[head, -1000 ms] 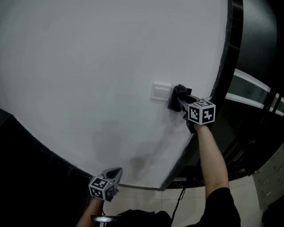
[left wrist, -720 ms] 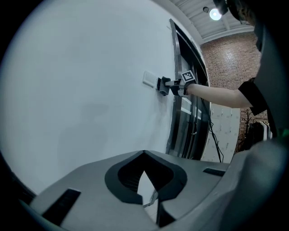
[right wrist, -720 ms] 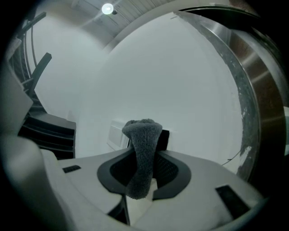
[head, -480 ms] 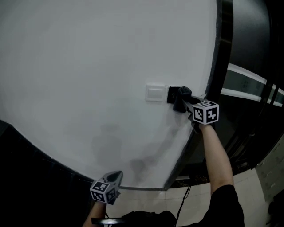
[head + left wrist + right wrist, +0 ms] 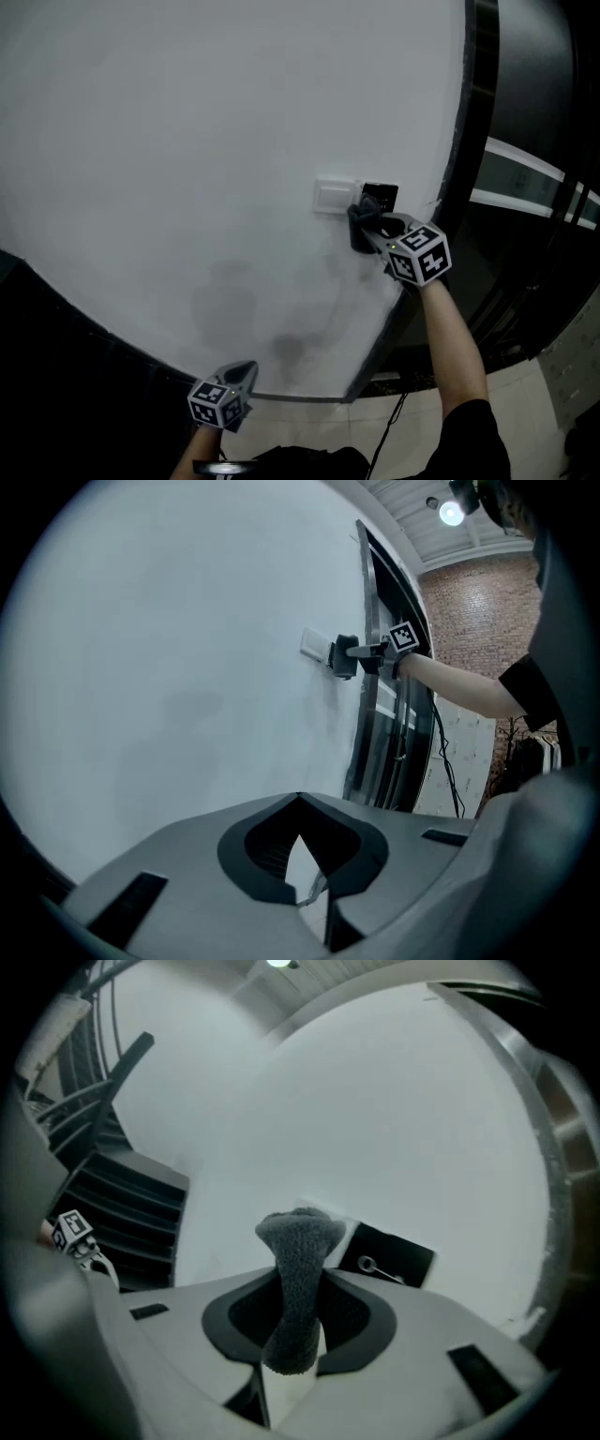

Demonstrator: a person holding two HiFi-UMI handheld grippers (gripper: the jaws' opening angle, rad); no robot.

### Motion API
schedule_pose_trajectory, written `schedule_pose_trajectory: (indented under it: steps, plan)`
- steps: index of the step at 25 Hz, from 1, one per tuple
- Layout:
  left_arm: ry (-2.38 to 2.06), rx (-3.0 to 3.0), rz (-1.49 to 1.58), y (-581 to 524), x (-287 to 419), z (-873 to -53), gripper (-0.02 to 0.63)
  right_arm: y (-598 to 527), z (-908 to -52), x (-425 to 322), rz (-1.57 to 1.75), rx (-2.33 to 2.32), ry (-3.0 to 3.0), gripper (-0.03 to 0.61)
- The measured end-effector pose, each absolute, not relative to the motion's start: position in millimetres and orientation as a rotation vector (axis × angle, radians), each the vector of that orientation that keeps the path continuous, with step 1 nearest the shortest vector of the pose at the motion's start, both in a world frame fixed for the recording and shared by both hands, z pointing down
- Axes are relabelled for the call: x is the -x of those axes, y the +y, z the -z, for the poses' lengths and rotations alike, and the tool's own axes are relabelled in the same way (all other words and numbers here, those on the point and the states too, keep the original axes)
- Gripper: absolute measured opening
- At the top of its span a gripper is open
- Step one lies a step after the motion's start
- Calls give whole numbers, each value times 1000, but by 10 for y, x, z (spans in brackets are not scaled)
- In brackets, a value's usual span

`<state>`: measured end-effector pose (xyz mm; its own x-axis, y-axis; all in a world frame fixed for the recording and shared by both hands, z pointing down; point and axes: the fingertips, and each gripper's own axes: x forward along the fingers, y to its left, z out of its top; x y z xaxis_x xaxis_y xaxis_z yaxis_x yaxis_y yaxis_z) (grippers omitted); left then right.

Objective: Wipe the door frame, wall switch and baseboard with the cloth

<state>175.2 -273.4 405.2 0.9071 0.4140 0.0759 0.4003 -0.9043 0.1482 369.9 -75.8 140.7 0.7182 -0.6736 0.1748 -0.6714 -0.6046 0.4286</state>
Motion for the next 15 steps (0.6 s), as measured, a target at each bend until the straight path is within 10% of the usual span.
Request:
schedule_pose_trajectory:
  steps: [15]
  plan:
    - [513, -2954, -132, -3001, -1623, -4041, 2, -1710, -1233, -4083, 47, -2568, -1127, 92]
